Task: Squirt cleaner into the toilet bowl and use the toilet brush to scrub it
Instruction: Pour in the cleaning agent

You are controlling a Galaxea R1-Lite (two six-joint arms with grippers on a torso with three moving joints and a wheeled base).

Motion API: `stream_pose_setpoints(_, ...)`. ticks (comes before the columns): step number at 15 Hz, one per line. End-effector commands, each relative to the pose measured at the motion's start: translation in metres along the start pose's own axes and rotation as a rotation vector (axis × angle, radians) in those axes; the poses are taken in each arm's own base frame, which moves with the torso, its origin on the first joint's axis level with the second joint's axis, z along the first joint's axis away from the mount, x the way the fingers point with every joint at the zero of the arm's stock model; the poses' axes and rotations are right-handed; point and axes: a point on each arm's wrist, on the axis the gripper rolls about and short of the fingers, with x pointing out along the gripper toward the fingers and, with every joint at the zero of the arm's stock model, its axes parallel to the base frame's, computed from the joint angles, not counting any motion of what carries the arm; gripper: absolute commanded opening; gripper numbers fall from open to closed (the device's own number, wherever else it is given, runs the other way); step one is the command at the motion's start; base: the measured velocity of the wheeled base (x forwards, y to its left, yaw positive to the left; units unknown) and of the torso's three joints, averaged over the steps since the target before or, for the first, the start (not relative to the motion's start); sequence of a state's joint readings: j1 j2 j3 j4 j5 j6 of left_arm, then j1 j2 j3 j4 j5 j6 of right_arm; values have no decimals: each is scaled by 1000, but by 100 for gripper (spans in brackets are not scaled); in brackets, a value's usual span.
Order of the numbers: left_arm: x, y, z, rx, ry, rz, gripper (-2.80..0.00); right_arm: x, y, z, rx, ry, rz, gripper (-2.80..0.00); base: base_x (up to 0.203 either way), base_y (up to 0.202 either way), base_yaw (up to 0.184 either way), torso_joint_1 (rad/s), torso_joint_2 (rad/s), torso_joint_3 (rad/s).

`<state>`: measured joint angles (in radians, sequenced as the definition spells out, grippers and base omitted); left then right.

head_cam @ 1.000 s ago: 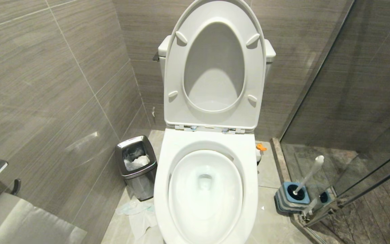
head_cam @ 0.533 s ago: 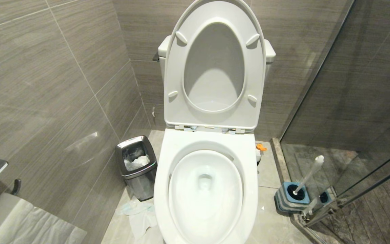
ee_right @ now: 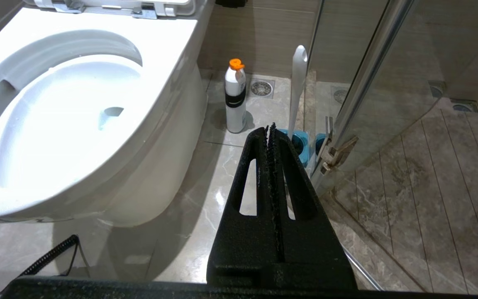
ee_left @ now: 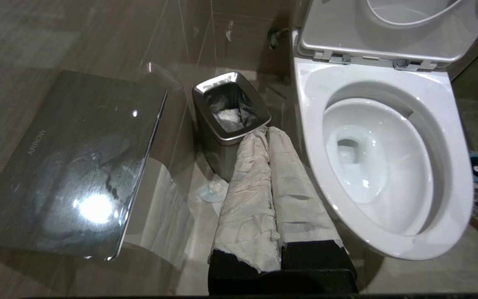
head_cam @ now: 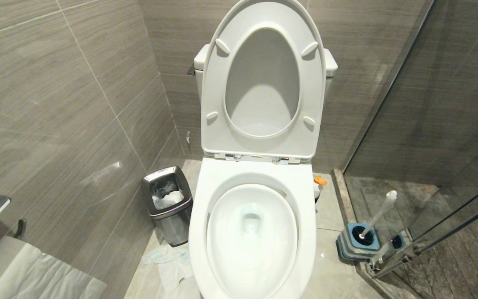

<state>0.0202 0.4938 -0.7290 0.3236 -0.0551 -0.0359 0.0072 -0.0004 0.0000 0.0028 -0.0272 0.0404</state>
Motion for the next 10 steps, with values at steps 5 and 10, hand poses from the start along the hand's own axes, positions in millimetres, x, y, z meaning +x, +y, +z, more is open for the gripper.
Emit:
stream_pose_setpoints(5, -40, 1, -73, 148, -146, 16, -280, 0, 0, 0, 0, 2, 0, -280, 0, 0, 0, 0, 0, 0)
stream_pose_setpoints(10, -40, 3, -108, 174, -221, 13, -280, 0, 0, 0, 1, 2, 0, -280, 0, 0, 0, 0, 0, 0)
